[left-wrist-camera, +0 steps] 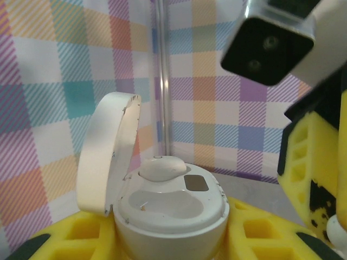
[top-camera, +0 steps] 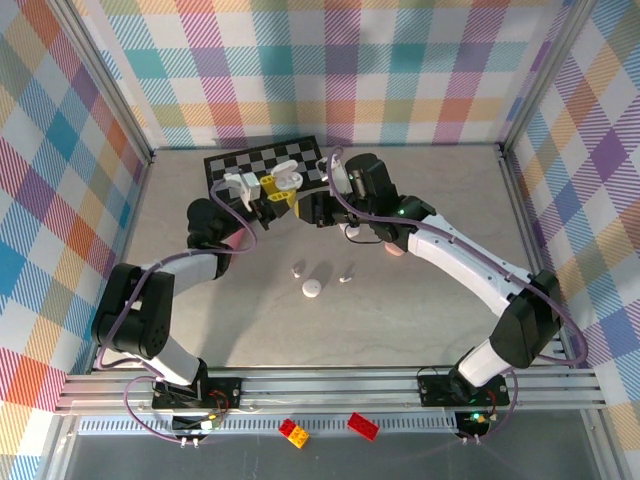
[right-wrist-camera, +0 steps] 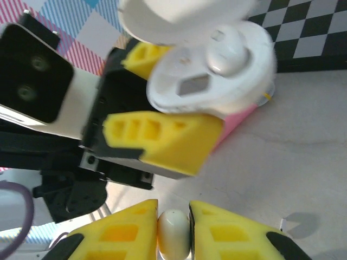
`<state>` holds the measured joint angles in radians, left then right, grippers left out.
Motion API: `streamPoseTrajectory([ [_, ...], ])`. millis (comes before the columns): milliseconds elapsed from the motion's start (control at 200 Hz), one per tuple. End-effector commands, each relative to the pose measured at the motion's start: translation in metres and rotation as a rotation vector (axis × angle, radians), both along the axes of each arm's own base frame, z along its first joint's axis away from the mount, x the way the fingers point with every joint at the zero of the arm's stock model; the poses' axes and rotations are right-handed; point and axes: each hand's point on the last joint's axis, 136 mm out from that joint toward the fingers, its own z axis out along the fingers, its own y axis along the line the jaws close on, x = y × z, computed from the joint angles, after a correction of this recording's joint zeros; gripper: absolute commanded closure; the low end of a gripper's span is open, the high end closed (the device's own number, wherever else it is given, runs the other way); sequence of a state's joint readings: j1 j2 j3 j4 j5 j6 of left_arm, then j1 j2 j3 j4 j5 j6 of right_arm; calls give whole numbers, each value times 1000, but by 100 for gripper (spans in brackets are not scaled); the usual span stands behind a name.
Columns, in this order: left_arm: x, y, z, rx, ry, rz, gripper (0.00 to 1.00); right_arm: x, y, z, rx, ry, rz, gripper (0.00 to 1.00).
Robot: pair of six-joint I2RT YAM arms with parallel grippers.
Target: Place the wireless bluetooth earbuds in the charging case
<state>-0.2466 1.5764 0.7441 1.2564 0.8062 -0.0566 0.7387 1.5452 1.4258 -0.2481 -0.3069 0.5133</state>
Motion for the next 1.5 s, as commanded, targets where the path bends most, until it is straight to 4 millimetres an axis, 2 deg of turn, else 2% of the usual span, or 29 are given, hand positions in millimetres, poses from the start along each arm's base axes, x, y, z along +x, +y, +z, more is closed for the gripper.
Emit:
streamPoseTrajectory([
  [0,-6,-11,-6,15,-23,-29,71,-3,7,42,86,-68,41,79],
  [175,-9,-19,-11,14,-13,-49,71,1,10,50,94,-86,44,79],
  [460,-24,-28,-6,-2,-22,-85,71,19,7,46,54,-108,-10,80],
  [750,-37,-28,-7,-2,-15,-95,71,29,9,30,10,-99,-34,80],
  [940,-41,-29,1,-8,-24,-102,71,35,7,21,-15,-98,-58,80],
  [1300,-39,-28,7,-20,-33,-57,71,34,7,9,-6,-7,-80,80],
  [1495,-40,-29,11,-21,-55,-48,71,38,0,-17,-58,81,-156,77],
])
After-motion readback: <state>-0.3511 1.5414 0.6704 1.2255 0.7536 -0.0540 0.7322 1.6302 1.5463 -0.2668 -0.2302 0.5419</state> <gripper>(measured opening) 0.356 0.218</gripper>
